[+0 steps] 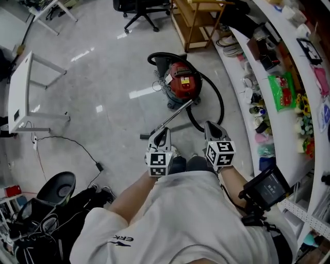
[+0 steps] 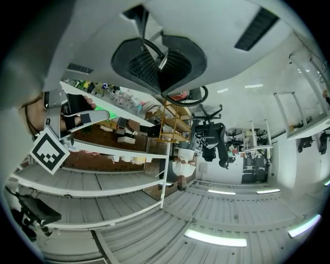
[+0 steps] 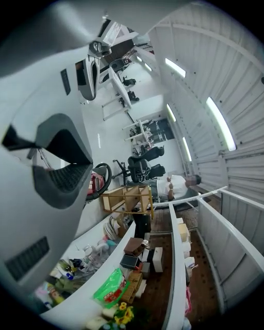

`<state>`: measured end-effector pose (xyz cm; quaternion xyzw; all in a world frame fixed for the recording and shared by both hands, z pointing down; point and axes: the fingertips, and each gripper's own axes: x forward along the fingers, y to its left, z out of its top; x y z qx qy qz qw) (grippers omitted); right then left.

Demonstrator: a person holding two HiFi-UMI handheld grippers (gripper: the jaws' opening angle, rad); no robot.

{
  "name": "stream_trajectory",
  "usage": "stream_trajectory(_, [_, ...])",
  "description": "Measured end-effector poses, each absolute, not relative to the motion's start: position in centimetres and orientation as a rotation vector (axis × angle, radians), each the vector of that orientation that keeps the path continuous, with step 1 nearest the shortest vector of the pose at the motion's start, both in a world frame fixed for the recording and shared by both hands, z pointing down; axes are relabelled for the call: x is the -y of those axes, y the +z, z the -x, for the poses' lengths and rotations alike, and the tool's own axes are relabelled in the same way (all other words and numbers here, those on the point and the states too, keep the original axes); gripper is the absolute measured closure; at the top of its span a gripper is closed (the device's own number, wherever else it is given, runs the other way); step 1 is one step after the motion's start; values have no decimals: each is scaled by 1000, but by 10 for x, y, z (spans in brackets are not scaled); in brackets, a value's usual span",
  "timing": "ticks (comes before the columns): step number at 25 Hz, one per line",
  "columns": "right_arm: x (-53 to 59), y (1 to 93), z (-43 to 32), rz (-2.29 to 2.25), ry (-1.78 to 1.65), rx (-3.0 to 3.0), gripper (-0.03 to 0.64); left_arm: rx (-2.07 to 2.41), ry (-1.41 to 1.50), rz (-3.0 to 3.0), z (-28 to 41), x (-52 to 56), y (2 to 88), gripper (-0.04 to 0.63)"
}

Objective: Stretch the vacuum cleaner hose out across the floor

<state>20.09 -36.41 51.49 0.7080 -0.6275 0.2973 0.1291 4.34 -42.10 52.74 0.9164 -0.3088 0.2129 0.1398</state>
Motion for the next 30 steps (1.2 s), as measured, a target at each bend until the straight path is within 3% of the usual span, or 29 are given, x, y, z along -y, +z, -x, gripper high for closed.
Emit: stream_trajectory(30, [493,740,-317,-1811,1111,1757,615,817,1015,-2516,-151,505,762,594])
